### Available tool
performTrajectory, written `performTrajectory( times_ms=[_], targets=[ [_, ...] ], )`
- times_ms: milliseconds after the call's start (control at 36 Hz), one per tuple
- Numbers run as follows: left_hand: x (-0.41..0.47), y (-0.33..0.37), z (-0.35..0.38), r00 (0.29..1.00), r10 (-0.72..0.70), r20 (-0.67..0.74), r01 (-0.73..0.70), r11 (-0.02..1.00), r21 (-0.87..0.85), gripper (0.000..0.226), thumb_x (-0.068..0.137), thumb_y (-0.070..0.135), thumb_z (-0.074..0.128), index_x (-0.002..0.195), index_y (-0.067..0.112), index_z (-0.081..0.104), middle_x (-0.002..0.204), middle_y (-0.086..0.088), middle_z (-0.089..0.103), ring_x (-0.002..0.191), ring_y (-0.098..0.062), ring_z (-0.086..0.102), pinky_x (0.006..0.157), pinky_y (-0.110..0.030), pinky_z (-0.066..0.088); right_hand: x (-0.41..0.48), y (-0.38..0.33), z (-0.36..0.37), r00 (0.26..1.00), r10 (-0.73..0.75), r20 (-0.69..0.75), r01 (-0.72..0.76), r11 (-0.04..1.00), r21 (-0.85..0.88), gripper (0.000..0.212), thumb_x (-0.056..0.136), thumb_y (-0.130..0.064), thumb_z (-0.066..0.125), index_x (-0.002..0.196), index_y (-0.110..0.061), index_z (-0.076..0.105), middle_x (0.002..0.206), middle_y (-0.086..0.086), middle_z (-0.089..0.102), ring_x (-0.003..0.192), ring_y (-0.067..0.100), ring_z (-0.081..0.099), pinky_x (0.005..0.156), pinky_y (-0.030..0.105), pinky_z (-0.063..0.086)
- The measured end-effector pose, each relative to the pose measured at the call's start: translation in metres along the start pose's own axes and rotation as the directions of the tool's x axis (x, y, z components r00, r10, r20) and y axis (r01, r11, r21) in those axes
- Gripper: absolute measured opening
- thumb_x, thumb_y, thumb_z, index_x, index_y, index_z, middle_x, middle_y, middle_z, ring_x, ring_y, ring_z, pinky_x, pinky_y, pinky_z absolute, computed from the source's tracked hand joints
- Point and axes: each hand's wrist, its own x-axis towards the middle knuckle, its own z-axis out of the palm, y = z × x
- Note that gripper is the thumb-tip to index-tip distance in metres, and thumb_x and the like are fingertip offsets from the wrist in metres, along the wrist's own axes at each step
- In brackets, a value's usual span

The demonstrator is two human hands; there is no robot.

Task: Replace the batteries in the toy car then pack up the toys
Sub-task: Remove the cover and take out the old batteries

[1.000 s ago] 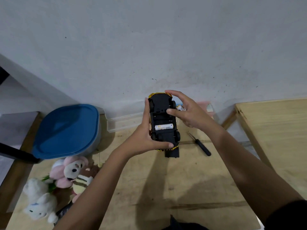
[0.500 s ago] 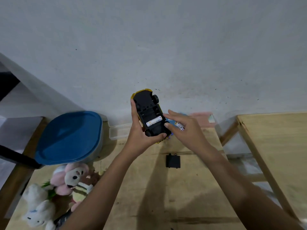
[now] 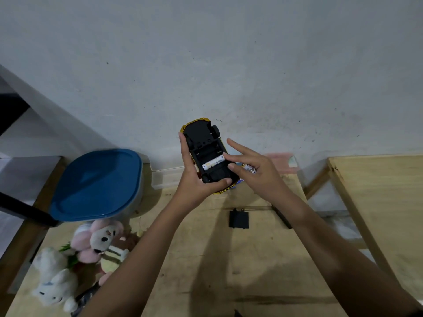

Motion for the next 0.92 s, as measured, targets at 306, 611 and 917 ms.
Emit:
performTrajectory(
  times_ms=[306, 611, 917],
  targets=[
    [-0.001, 0.001, 0.001, 0.998, 0.012, 0.054, -0.014, 1.000, 0.028, 0.132, 0.071, -0.006, 0.077, 0.143, 0.032, -0.028, 0.113, 0.054, 0.041, 0.113, 0.014, 0.051, 0.082, -0.008, 0.046, -0.004, -0.001, 0.003, 1.000, -0.012, -0.022, 0.016, 0.980, 0.201, 0.031, 0.088, -0.002, 0.058, 0.118, -0.010, 0.060, 0.129, -0.002, 0.057, 0.124, 0.007, 0.051, 0.105, 0.027, 0.041],
    [0.002, 0.005, 0.007, 0.997, -0.008, 0.071, 0.005, 0.999, 0.043, 0.134, 0.070, -0.005, 0.078, 0.142, 0.036, -0.027, 0.109, 0.052, 0.044, 0.107, 0.013, 0.055, 0.078, -0.009, 0.047, 0.005, -0.019, 0.004, 0.979, -0.038, -0.202, 0.061, 0.992, 0.109, 0.019, 0.076, -0.007, 0.074, 0.094, -0.014, 0.072, 0.095, -0.005, 0.072, 0.095, 0.006, 0.067, 0.088, 0.029, 0.053],
    [-0.004, 0.005, 0.016, 0.987, -0.054, 0.152, 0.049, 0.998, 0.038, 0.134, 0.068, -0.003, 0.080, 0.140, 0.045, -0.023, 0.125, 0.042, 0.030, 0.107, 0.015, 0.054, 0.083, -0.013, 0.049, 0.018, -0.022, 0.003, 0.999, -0.029, -0.013, 0.028, 0.999, -0.037, 0.014, 0.085, -0.012, 0.065, 0.099, -0.014, 0.066, 0.093, -0.006, 0.066, 0.090, 0.002, 0.060, 0.081, 0.013, 0.046]
  ],
)
